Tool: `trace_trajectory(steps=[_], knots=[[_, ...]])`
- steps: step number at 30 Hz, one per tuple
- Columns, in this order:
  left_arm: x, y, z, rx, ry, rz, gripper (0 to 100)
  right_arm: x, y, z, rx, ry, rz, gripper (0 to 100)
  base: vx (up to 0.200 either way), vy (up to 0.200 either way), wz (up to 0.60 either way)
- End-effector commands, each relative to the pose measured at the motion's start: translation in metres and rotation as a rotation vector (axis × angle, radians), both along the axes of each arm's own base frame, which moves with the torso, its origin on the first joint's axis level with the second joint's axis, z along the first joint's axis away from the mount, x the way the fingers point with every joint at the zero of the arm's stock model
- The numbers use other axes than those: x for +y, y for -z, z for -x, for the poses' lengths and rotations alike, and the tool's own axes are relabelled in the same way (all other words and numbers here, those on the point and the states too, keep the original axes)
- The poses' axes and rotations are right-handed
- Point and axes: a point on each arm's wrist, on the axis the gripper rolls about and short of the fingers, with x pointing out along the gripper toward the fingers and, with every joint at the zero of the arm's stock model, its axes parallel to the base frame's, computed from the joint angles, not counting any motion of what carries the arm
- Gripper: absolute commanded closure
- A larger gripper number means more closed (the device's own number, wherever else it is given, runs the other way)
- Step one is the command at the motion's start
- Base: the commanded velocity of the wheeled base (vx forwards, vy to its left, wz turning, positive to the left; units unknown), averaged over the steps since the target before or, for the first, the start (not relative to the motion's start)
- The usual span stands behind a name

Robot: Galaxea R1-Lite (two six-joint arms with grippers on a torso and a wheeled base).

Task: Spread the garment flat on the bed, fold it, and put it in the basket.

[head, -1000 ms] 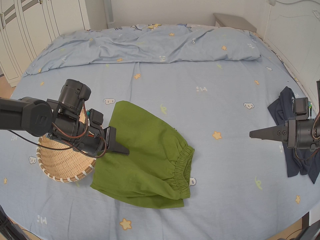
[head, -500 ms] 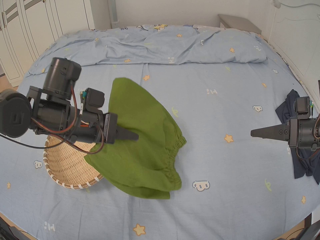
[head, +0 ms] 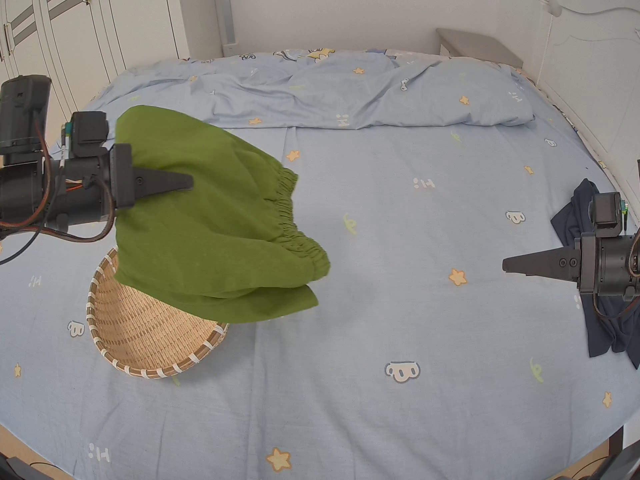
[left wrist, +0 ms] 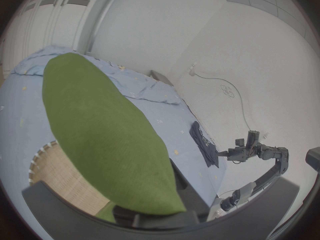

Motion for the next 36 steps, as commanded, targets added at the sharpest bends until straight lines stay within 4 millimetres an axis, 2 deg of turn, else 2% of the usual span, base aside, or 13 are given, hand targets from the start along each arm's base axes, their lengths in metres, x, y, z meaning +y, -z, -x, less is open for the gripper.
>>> trace_trajectory(steps=[1, 6, 10, 11, 12, 13, 15, 18, 22, 29, 36], knots=[[0.034, 0.005, 0.007, 0.01, -0.126, 0.008, 100, 0.001, 0.0, 0.001, 0.0, -0.006, -0.001, 0, 0.0, 0.0, 0.0], [0.059, 0.022, 0.002, 0.108, -0.22, 0.06, 100, 0.001, 0.0, 0.0, 0.002, -0.004, -0.001, 0, 0.0, 0.0, 0.0], [0.081, 0.058, -0.017, 0.251, -0.296, 0.073, 100, 0.0, 0.0, 0.0, 0.002, -0.004, -0.001, 0, 0.0, 0.0, 0.0], [0.081, 0.058, -0.017, 0.251, -0.296, 0.073, 100, 0.0, 0.0, 0.0, 0.002, -0.004, -0.001, 0, 0.0, 0.0, 0.0], [0.094, 0.084, -0.031, 0.353, -0.328, 0.082, 100, 0.001, 0.0, 0.002, 0.002, -0.007, -0.001, 0, 0.0, 0.0, 0.0], [0.099, 0.096, -0.038, 0.401, -0.345, 0.089, 100, 0.001, 0.0, 0.002, -0.001, -0.007, -0.002, 0, 0.0, 0.0, 0.0], [0.109, 0.113, -0.046, 0.475, -0.379, 0.102, 100, 0.0, 0.0, 0.004, -0.002, -0.01, -0.003, 0, 0.0, 0.0, 0.0], [0.117, 0.129, -0.054, 0.559, -0.421, 0.128, 100, 0.002, -0.001, 0.005, -0.004, -0.019, -0.005, 0, 0.0, 0.0, 0.0], [0.119, 0.136, -0.062, 0.626, -0.44, 0.132, 100, 0.003, -0.001, 0.008, -0.006, -0.029, -0.006, 0, 0.0, 0.0, 0.0], [0.119, 0.138, -0.074, 0.739, -0.434, 0.124, 100, 0.005, 0.001, 0.009, -0.001, -0.04, -0.004, 0, 0.0, 0.0, 0.0], [0.119, 0.142, -0.082, 0.747, -0.435, 0.111, 100, 0.006, 0.001, 0.009, 0.002, -0.041, -0.003, 0, 0.0, 0.0, 0.0]])
